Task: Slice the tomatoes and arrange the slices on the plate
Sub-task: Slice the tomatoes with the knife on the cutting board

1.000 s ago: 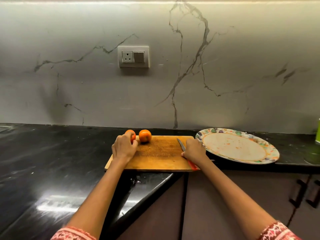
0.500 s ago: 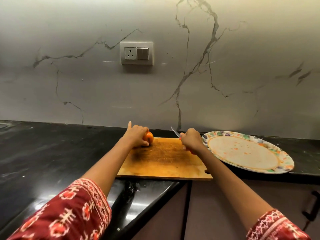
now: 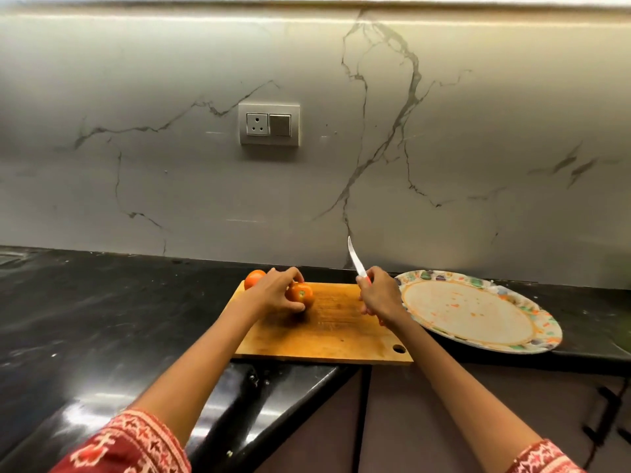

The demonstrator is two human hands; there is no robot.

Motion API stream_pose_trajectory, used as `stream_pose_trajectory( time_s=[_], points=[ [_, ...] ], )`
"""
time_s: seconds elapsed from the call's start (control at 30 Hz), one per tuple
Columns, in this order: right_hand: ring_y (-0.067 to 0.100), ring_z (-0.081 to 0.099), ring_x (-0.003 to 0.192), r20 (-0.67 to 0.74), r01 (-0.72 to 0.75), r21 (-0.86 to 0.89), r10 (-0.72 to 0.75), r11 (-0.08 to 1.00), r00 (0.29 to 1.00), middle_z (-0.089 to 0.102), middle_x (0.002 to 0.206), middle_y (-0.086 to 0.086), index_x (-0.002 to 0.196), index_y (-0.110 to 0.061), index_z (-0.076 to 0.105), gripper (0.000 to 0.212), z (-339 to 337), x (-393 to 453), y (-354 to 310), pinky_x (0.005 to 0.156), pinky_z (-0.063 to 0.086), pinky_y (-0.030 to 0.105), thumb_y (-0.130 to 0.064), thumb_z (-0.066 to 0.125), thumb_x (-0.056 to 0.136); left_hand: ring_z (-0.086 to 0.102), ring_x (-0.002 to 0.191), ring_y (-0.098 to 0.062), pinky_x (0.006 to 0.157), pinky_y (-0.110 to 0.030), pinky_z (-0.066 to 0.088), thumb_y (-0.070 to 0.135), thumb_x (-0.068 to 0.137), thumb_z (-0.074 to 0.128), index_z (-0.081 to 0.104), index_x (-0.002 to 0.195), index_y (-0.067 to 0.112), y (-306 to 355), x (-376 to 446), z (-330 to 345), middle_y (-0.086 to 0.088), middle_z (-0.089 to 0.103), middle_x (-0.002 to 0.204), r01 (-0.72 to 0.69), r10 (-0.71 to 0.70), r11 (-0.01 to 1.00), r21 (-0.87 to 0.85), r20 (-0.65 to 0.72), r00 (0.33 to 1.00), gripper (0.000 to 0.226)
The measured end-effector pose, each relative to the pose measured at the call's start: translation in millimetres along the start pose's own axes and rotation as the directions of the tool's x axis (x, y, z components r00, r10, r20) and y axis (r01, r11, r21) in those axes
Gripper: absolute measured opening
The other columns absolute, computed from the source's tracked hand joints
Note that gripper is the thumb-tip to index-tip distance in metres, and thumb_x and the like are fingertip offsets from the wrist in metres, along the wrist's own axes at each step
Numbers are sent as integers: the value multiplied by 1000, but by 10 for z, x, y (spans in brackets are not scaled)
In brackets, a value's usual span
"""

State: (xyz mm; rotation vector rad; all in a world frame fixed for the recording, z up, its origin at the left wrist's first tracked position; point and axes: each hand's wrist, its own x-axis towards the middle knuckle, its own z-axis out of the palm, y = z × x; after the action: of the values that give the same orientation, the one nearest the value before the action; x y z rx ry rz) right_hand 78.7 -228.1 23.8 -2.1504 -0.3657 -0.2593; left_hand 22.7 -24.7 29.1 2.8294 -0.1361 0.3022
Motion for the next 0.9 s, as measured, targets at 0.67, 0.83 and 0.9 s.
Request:
stream_pose_trajectory(
  time_s=[0.67, 0.83, 0.9],
  points=[
    [17, 53, 52, 263, -45, -119, 75, 992, 962, 49, 58, 4, 77, -7, 48, 29, -20, -1083, -146, 55, 45, 28, -14, 29, 98, 50, 118, -24, 100, -36, 43, 21, 84, 65, 39, 133, 14, 569, -567, 264, -11, 51, 130, 88, -129, 974, -211, -186, 974, 56],
    [23, 59, 73, 258, 80, -212, -23, 974, 966, 56, 78, 8, 92, -9, 51, 24, -24, -1044, -265, 70, 47, 32, -19, 30, 101, 49, 118, -26, 94, -35, 44, 18, 87, 61, 41, 129, 19, 526, -506, 252, -12, 49, 130, 97, -167, 942, -321, -197, 966, 46],
    [25, 58, 83, 235, 104, -252, -43, 962, 971, 61, 92, 14, 98, -4, 57, 28, -21, -1037, -321, 70, 41, 29, -17, 33, 100, 49, 119, -25, 96, -36, 45, 20, 85, 64, 43, 128, 20, 552, -476, 268, -11, 50, 130, 71, -142, 943, -326, -199, 970, 48]
  ],
)
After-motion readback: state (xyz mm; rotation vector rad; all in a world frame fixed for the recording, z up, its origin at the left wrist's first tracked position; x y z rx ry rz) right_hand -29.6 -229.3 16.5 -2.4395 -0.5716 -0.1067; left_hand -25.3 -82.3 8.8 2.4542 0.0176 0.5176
